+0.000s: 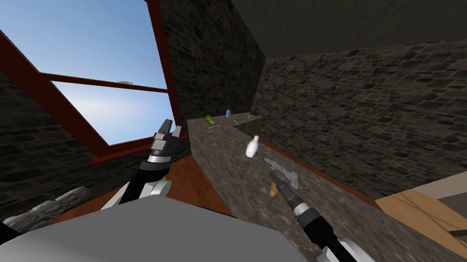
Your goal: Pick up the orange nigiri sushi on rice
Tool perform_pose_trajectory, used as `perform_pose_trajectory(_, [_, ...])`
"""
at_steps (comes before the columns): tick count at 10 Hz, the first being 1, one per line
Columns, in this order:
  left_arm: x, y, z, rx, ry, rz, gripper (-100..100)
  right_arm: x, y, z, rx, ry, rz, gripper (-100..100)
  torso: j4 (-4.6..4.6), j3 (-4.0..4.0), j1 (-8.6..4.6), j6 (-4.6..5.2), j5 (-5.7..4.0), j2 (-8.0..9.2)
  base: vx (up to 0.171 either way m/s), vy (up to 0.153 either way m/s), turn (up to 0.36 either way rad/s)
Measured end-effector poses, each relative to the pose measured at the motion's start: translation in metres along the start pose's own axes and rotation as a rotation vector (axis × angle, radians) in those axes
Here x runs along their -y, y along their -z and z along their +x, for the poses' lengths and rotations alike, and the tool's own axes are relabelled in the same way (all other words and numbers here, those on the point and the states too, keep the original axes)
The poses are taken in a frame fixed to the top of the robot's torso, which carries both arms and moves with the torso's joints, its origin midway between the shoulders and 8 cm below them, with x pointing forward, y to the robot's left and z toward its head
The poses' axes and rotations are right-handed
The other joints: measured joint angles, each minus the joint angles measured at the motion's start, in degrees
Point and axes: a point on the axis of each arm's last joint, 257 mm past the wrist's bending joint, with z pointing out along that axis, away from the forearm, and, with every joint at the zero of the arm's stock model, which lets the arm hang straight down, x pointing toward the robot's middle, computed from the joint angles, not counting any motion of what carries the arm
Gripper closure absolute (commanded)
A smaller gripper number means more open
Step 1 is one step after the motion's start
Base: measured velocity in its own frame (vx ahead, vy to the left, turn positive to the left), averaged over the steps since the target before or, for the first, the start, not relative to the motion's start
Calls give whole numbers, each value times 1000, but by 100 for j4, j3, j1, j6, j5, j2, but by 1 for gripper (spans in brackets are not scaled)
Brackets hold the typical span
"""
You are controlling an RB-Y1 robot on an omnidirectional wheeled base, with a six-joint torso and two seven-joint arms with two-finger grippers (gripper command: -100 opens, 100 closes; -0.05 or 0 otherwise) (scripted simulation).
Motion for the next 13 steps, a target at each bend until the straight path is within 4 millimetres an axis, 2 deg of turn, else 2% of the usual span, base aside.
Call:
perform_pose_trajectory(3, [0,0,0,0,0,0,0,27,5,3,-58,36,79,-100,0,-1,1,2,0,-1,14,27,65])
perform_pose_trajectory(5, [0,0,0,0,0,0,0,58,17,5,-107,53,165,-100,-1,-3,6,1,1,-6,24,34,71])
perform_pose_trajectory(6, [0,0,0,0,0,0,0,66,19,6,-126,66,191,-100,-1,-3,4,1,1,-5,16,34,69])
perform_pose_trajectory(10, [0,0,0,0,0,0,0,112,43,9,-212,97,346,-100,-1,-3,9,2,2,-6,28,45,53])
perform_pose_trajectory(11, [0,0,0,0,0,0,0,129,52,10,-234,98,396,-100,-2,-5,10,1,2,-8,28,34,18])
perform_pose_trajectory(13, [0,0,0,0,0,0,0,145,63,8,-266,107,457,-100,-1,-4,6,2,1,-7,37,41,35])
